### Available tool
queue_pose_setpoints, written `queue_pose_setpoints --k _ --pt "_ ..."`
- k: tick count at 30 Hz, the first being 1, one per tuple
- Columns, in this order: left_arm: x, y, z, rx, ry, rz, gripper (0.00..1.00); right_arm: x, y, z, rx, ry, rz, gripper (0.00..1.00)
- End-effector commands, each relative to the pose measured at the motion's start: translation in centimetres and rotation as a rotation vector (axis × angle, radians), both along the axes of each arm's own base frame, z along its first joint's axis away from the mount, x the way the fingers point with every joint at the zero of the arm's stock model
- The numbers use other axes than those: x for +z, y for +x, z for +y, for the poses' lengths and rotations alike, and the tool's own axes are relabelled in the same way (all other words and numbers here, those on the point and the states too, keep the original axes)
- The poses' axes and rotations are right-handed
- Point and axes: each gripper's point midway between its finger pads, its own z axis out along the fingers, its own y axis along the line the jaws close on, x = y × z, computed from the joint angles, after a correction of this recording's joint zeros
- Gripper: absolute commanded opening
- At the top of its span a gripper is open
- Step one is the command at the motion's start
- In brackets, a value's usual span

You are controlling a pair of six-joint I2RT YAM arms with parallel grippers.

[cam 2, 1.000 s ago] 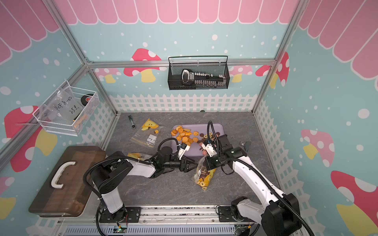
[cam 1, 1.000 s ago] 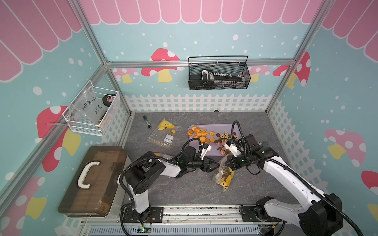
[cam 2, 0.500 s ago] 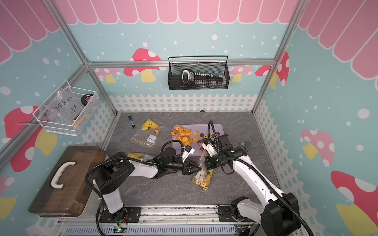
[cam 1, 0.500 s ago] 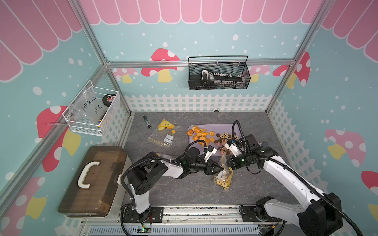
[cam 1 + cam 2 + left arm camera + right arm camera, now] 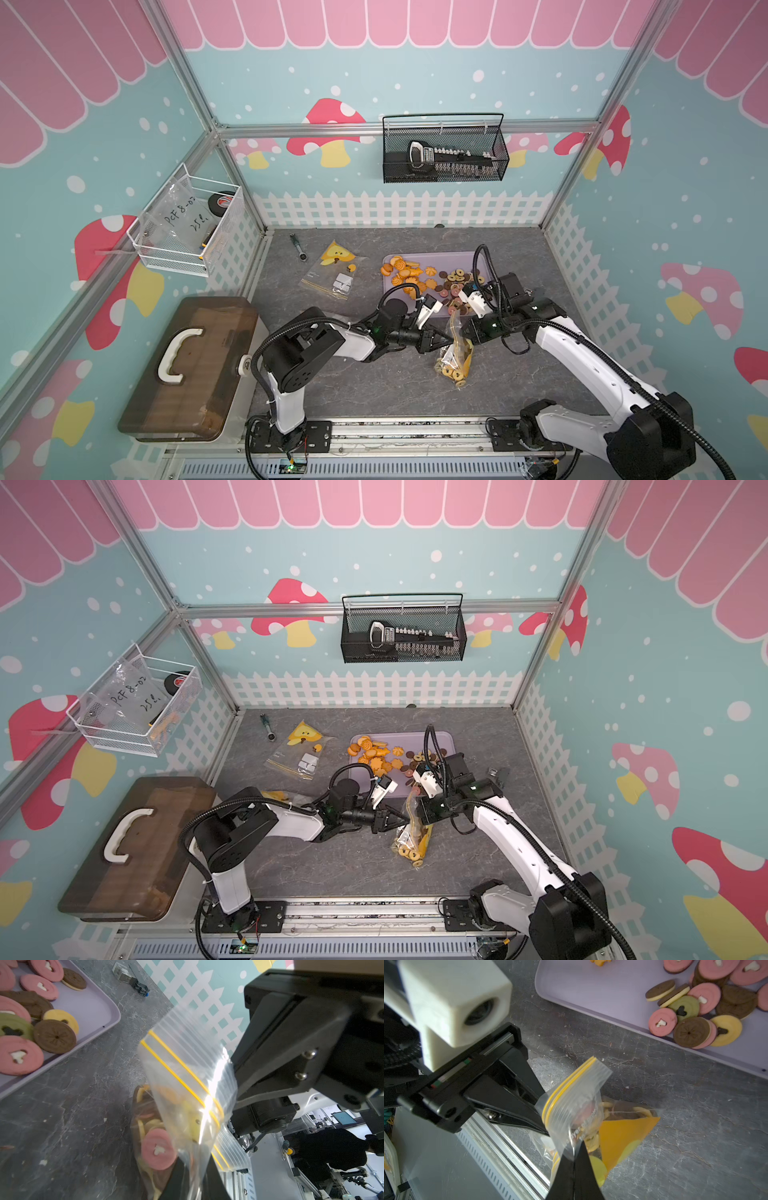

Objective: Pour cookies out of the ziploc bag
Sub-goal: Open the ziploc bag at the center of the board.

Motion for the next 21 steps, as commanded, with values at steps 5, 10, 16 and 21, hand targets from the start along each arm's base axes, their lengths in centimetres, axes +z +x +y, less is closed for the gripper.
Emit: queue_pose_setpoints --k 5,10,16,21 --pt "0.2 0.6 0.8 0.025 -0.036 0.019 0.0 -0.1 0.2 -0.7 -0.022 -0.026 -0.012 0.0" --pt "0.1 1.6 1.9 0.078 -0.036 0.024 0.0 -0.2 0.3 -1.2 -0.037 -0.053 -0.012 0.0" --pt "0.0 2.4 2.8 0.113 -0.038 0.038 0.0 -0.2 0.5 -2.0 -0.062 -0.096 -0.018 0.0" --pt "-0.2 2.6 3.3 0.124 -0.046 0.055 0.0 -0.4 0.6 -2.4 -0.079 -0.118 -0.02 0.0"
